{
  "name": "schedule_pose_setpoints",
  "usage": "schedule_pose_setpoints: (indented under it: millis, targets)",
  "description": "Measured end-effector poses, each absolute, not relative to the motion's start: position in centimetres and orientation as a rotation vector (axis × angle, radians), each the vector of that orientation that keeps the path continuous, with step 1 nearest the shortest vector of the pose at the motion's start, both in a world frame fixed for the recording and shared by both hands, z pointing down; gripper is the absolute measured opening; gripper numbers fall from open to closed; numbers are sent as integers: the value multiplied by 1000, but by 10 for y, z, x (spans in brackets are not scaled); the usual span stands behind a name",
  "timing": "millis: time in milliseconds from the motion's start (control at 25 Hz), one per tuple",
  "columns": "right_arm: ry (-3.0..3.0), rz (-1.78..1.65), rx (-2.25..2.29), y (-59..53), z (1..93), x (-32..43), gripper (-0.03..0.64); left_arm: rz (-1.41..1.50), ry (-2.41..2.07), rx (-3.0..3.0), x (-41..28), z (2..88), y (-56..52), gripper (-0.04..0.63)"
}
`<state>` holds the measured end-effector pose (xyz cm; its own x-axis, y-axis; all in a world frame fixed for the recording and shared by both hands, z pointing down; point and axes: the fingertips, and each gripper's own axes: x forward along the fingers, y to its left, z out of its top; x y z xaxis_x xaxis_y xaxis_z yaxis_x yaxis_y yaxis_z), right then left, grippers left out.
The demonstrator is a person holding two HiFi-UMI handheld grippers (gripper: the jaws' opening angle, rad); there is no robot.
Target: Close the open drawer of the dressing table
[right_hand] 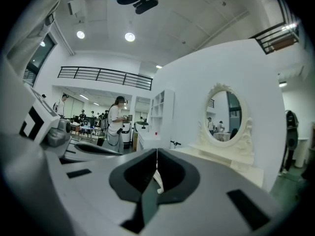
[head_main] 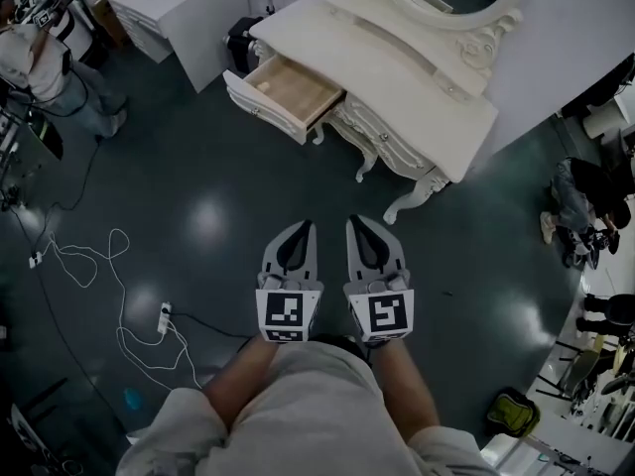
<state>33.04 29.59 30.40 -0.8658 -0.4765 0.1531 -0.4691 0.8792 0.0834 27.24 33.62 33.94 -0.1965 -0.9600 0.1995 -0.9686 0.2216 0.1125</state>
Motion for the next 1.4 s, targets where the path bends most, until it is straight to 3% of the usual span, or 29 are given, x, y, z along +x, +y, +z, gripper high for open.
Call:
schedule_pose_setpoints:
  millis: [440, 1400]
  targets:
    - [-2855, -78, 734, 285, 313, 233, 15, 59, -2186, 1866, 171, 354, 323, 3]
    - [-2862, 75, 583, 144, 370, 132, 15, 238, -2169, 1703, 73, 416, 197, 3]
